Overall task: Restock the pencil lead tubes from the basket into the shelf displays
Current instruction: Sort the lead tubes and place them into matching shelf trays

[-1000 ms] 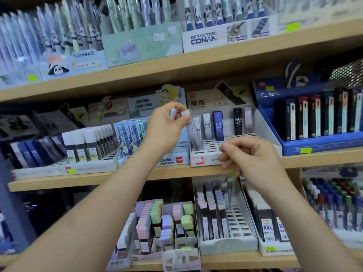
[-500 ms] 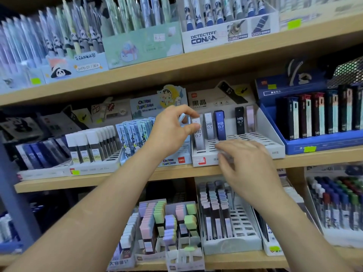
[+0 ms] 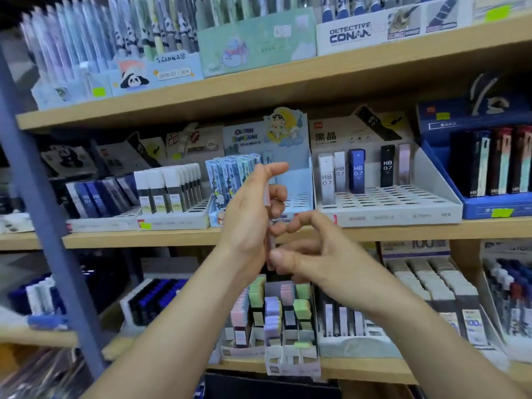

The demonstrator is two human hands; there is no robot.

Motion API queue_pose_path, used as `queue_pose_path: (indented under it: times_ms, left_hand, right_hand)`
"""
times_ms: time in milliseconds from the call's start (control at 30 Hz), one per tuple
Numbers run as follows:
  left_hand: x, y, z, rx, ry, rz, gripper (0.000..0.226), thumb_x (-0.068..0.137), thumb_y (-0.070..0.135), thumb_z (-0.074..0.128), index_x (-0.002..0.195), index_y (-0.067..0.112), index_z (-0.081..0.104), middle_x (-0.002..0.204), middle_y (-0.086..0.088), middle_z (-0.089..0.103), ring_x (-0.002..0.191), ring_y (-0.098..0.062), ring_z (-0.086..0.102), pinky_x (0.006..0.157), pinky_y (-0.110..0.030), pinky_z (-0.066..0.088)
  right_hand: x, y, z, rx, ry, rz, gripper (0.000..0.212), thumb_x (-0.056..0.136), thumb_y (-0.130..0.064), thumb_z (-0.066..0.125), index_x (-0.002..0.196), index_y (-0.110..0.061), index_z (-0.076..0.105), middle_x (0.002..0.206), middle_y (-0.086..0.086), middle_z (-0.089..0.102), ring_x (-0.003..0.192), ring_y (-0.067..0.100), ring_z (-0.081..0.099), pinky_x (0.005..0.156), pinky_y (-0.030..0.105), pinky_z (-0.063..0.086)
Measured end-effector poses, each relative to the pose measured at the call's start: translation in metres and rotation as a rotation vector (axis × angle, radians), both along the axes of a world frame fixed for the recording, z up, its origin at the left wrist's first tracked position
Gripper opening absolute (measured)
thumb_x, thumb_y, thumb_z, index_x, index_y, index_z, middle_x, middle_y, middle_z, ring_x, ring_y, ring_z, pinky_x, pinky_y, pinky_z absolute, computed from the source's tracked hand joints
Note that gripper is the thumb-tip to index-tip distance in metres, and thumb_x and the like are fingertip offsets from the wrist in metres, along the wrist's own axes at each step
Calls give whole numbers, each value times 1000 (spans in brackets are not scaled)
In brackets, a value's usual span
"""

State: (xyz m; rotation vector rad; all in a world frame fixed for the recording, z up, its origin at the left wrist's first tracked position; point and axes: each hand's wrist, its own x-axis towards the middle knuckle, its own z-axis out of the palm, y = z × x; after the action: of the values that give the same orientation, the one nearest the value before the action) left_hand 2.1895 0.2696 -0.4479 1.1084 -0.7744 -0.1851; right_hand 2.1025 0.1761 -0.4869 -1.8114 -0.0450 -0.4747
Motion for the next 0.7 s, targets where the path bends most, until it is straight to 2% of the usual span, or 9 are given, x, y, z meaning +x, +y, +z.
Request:
queue_pose_path:
  times_ms: [67,100,233,333,367,400,500,600,700]
  left_hand:
    - [3,8,-12,-18,-9,-2,36,102,40,35,113,21,64,74,3,48,59,-7,36,48,-21,33]
    - [5,14,-17,-26,-20,0,36,102,39,35,114,21,64,77,2,47,61,-8,37,49,-20,36]
    - [14,38,-27,-52,88,-139,34,104,28,36,122,17,62,83,4,51,61,-6,53,56,-21,49]
    - [25,51,-36,15,13,-163,31,101,9,40,123,13,62,73,9,62,66,-9,55,81,-36,54]
    - [28,55,-40,42,-25,-150,30,99,6,43,120,13,63,71,10,63,66,-9,55,82,-34,54]
    - [31,58,-43,56,-53,-131,28,96,4,47,116,13,64,71,9,62,64,-9,56,75,-29,54]
    - [41,67,-49,47,-53,-51,23,82,5,62,102,13,70,79,-3,60,64,-12,61,63,-23,53]
    - [49,75,-58,80,-74,55,25,73,3,70,94,16,73,79,-9,63,67,-13,64,64,-23,54]
    - [54,81,-67,215,-218,168,27,77,-4,73,94,18,73,76,-5,70,70,-12,67,67,-20,54]
  right_hand:
    - [7,11,-8,109,17,22,32,83,-14,75,101,-16,48,90,6,77,78,18,72,83,51,56]
    - [10,14,-10,152,16,33,32,84,-8,73,103,-12,48,90,11,76,76,21,72,84,52,55]
    - [18,16,-17,257,93,196,29,89,-2,63,115,-1,50,97,22,74,88,31,73,83,40,60]
    - [20,18,-23,295,137,332,32,86,-7,60,117,-5,52,101,25,72,95,33,72,85,37,59]
    - [22,19,-26,300,148,353,31,88,-6,58,118,-6,51,103,25,72,96,33,72,82,36,60]
    - [24,20,-28,303,155,362,29,91,-3,55,119,-7,51,103,25,72,96,33,72,79,34,60]
    - [30,23,-32,273,166,364,26,95,2,50,120,-6,50,103,25,72,95,32,72,74,31,61]
    - [34,26,-34,138,201,299,23,95,1,56,115,-9,56,99,21,74,93,30,73,70,29,60]
    - [43,26,-40,36,205,149,18,93,-6,63,110,-8,60,94,16,76,90,26,72,73,31,58]
